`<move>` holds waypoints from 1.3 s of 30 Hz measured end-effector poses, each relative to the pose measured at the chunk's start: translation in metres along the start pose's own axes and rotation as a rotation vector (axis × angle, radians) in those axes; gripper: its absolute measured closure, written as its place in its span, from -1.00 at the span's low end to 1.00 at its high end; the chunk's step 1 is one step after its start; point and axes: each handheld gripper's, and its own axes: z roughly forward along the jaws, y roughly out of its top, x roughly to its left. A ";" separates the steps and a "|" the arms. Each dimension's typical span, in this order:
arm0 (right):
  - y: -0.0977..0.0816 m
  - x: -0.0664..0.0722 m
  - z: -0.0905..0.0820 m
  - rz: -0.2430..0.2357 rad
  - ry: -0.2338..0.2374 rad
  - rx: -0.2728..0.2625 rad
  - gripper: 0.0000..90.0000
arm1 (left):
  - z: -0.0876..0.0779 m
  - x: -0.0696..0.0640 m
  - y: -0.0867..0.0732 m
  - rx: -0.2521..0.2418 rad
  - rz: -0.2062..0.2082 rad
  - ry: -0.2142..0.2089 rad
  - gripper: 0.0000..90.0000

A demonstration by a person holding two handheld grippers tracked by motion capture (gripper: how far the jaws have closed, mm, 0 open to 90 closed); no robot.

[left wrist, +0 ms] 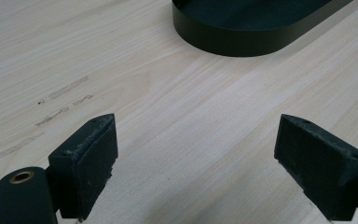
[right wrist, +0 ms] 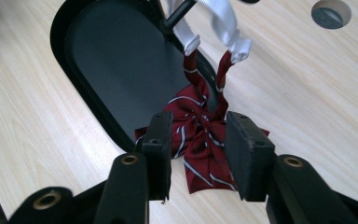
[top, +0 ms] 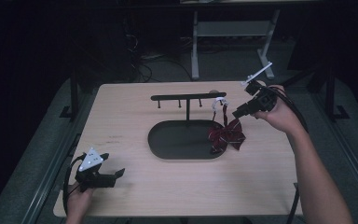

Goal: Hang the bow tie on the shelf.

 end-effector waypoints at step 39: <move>-0.056 0.008 0.015 0.033 0.030 -0.018 -0.05 | 0.001 -0.001 -0.001 0.005 0.010 -0.001 -0.71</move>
